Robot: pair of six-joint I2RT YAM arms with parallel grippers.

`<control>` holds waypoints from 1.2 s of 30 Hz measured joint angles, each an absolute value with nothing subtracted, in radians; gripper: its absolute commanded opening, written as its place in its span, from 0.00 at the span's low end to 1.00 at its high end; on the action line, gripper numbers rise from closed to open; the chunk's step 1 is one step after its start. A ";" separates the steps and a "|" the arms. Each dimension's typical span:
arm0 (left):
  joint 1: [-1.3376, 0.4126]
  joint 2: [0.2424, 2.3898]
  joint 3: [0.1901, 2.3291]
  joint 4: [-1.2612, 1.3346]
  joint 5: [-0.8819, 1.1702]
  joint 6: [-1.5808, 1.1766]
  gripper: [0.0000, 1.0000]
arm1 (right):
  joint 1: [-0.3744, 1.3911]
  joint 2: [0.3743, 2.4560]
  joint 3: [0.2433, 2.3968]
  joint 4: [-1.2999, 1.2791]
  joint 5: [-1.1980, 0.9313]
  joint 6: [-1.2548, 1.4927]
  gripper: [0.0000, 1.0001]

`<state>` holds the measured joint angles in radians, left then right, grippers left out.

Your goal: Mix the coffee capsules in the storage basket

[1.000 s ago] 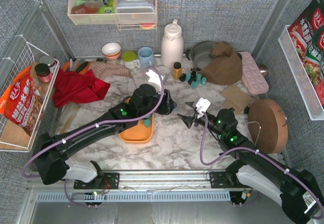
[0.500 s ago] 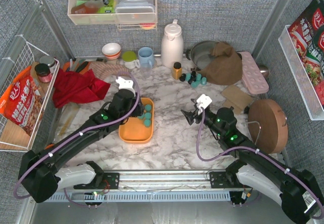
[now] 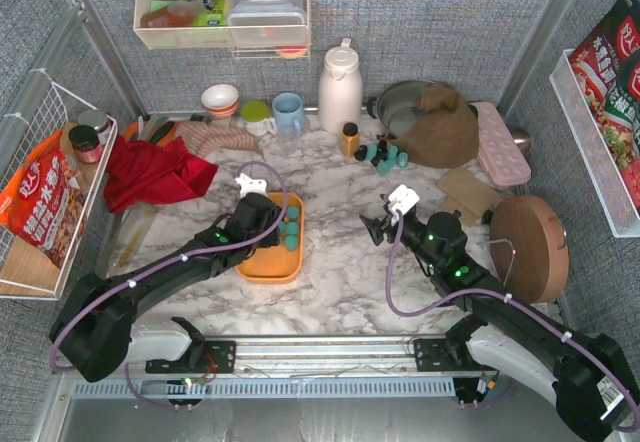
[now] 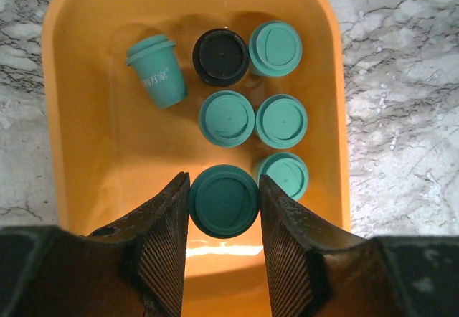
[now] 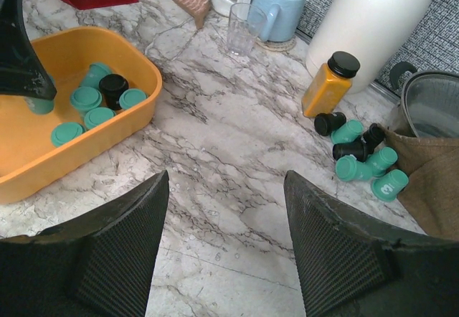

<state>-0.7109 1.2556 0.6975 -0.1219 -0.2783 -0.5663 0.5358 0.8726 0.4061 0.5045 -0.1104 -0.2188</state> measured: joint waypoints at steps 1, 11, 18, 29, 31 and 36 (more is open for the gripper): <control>-0.711 1.264 0.686 -0.103 -0.278 -0.570 0.44 | 0.536 0.873 0.406 0.505 -0.110 -0.219 0.69; -0.711 1.303 0.601 0.051 -0.299 -0.584 0.44 | 0.536 0.888 0.406 0.505 -0.109 -0.222 0.69; -0.711 1.307 0.570 0.116 -0.314 -0.603 0.45 | 0.536 0.897 0.406 0.505 -0.109 -0.223 0.70; -0.711 1.312 0.534 0.176 -0.304 -0.637 0.46 | 0.536 0.897 0.406 0.505 -0.109 -0.223 0.70; -0.711 1.312 0.529 0.183 -0.303 -0.641 0.48 | 0.536 0.897 0.406 0.505 -0.109 -0.223 0.70; -0.711 1.320 0.525 0.192 -0.292 -0.655 0.51 | 0.536 0.897 0.406 0.505 -0.109 -0.223 0.70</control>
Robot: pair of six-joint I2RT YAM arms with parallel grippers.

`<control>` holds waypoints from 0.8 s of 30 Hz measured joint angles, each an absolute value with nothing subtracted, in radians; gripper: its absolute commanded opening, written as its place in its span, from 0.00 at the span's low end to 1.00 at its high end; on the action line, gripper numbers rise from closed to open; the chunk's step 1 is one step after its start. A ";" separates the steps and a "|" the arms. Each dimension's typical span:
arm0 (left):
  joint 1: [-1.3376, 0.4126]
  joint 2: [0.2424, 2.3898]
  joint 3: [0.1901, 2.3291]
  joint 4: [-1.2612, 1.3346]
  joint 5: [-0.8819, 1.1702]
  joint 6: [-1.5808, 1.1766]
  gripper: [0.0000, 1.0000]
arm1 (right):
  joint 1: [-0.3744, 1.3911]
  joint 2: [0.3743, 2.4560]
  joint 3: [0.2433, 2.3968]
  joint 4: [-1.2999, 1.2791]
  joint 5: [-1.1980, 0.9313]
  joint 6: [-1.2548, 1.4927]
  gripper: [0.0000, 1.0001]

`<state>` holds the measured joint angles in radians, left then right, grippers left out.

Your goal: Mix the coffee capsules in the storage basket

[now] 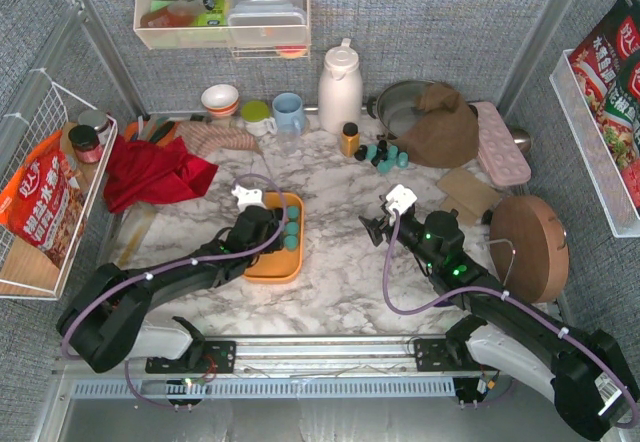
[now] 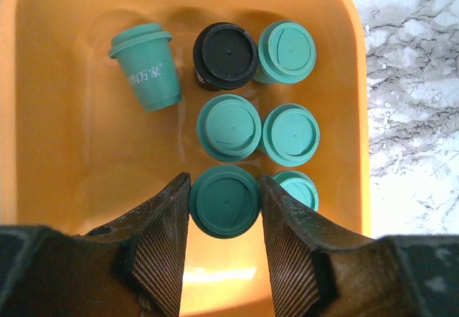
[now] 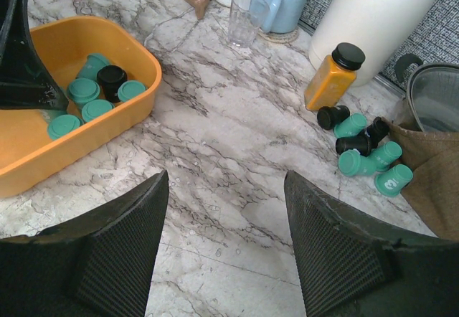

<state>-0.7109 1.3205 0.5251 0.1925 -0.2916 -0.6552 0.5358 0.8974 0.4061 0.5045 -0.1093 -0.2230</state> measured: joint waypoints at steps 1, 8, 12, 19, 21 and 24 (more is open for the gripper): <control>-0.711 1.323 0.525 0.192 -0.291 -0.655 0.52 | 0.536 0.897 0.406 0.505 -0.109 -0.223 0.70; -0.711 1.335 0.523 0.193 -0.288 -0.659 0.54 | 0.536 0.897 0.406 0.505 -0.109 -0.223 0.70; -0.711 1.335 0.523 0.193 -0.288 -0.659 0.57 | 0.536 0.897 0.406 0.505 -0.109 -0.223 0.70; -0.711 1.307 0.529 0.185 -0.288 -0.662 0.58 | 0.536 0.897 0.406 0.505 -0.109 -0.225 0.70; -0.711 1.273 0.540 0.179 -0.288 -0.662 0.60 | 0.536 0.898 0.406 0.505 -0.109 -0.226 0.70; -0.711 1.217 0.567 0.157 -0.289 -0.662 0.64 | 0.536 0.908 0.412 0.500 -0.090 -0.226 0.70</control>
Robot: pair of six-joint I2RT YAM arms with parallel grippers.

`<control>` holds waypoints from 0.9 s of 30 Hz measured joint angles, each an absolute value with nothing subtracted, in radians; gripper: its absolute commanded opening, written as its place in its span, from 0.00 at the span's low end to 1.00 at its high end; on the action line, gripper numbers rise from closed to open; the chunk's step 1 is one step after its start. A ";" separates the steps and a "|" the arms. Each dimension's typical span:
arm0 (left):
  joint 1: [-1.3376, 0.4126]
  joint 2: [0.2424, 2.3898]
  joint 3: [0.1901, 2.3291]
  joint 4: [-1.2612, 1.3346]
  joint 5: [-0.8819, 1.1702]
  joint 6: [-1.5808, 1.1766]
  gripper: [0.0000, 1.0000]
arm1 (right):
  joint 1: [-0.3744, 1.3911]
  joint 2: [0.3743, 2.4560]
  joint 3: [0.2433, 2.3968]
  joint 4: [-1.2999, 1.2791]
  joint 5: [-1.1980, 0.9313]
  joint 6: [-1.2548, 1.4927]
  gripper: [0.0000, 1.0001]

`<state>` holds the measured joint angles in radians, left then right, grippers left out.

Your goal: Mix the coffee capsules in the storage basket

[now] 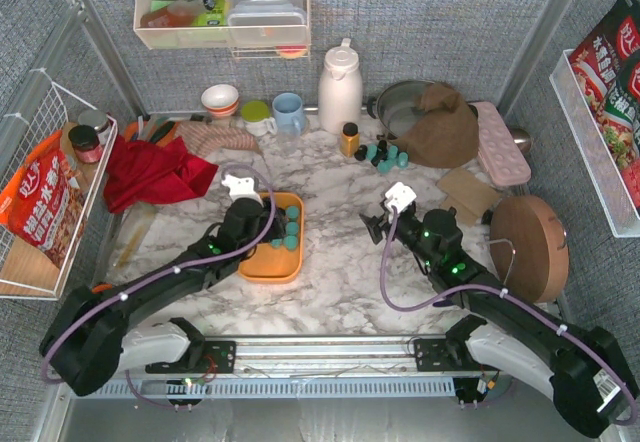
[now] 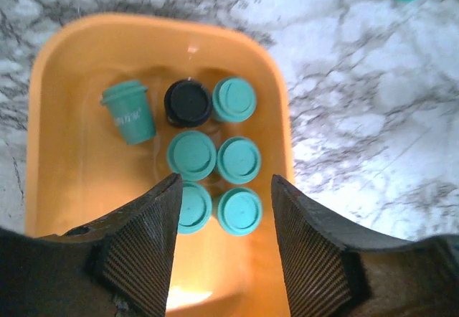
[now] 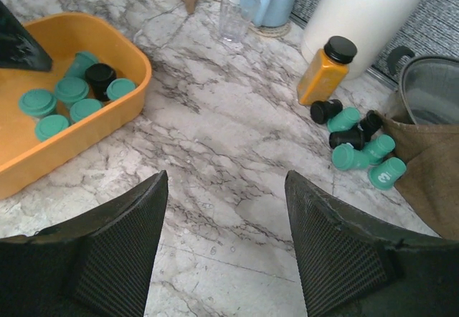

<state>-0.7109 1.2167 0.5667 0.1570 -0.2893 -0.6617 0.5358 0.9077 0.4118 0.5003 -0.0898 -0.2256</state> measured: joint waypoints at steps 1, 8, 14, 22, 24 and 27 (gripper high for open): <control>-0.711 1.194 0.576 0.145 -0.292 -0.660 0.68 | 0.536 0.912 0.417 0.496 -0.079 -0.224 0.70; -0.711 1.035 0.633 0.068 -0.339 -0.568 0.99 | 0.509 1.008 0.525 0.418 0.129 -0.121 0.64; -0.711 0.905 0.670 -0.005 -0.378 -0.439 0.99 | 0.410 1.213 0.701 0.281 0.228 0.002 0.52; -0.711 0.773 0.731 -0.138 -0.397 -0.259 0.99 | 0.260 1.560 0.991 0.092 0.166 0.037 0.57; -0.711 0.735 0.722 -0.159 -0.397 -0.233 0.99 | 0.227 1.638 1.078 0.039 0.139 -0.002 0.57; -0.711 0.675 0.685 -0.165 -0.398 -0.207 0.99 | 0.167 1.739 1.217 -0.021 0.129 -0.015 0.57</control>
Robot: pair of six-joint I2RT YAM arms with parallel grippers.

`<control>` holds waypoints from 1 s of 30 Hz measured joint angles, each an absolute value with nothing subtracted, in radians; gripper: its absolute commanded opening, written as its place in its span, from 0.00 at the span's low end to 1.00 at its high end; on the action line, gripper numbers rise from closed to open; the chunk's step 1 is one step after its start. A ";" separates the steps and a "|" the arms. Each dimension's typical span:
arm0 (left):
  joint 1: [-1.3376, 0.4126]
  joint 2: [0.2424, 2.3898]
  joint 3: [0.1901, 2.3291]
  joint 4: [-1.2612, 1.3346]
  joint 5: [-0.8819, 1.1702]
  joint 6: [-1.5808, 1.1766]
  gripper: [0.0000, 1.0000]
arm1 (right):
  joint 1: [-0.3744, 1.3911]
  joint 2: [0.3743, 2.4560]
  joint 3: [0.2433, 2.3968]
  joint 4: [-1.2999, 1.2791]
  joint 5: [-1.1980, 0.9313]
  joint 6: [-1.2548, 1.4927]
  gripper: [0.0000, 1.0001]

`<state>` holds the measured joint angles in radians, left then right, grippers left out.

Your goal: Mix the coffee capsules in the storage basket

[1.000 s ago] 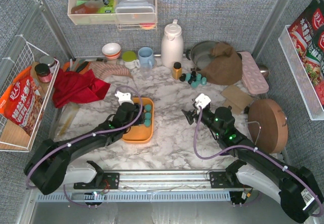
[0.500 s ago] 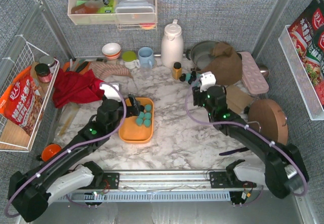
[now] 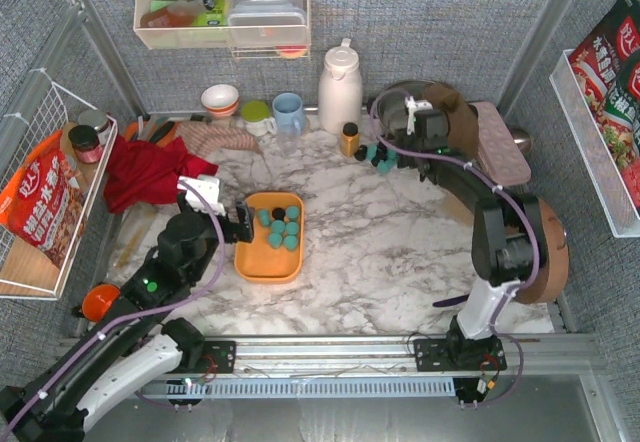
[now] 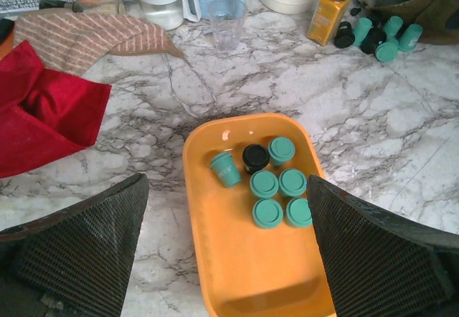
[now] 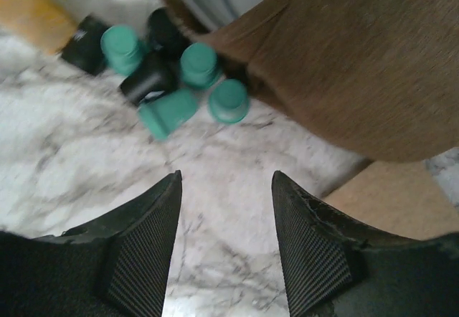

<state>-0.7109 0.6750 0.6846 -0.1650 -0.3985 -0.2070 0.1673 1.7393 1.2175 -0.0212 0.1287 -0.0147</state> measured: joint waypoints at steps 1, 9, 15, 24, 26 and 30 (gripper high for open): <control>-0.711 0.661 0.675 -0.167 -0.398 -0.201 0.99 | 0.150 1.774 1.264 -0.043 0.123 -0.016 0.57; -0.711 0.566 0.659 -0.180 -0.398 -0.172 0.99 | 0.107 2.053 1.600 -0.252 0.077 0.006 0.60; -0.711 0.553 0.658 -0.182 -0.393 -0.165 0.99 | 0.103 2.180 1.734 -0.373 0.070 0.025 0.58; -0.711 0.549 0.658 -0.189 -0.382 -0.165 0.99 | 0.105 2.290 1.897 -0.500 0.067 -0.004 0.50; -0.711 0.547 0.658 -0.189 -0.382 -0.165 0.99 | 0.106 2.315 1.930 -0.538 0.071 -0.015 0.43; -0.711 0.547 0.658 -0.193 -0.382 -0.165 0.99 | 0.106 2.328 1.946 -0.572 0.074 -0.041 0.25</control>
<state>-0.7109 0.5472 0.6579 -0.1928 -0.3817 -0.1650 0.1059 2.3280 1.9465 -0.5724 0.0738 -0.0406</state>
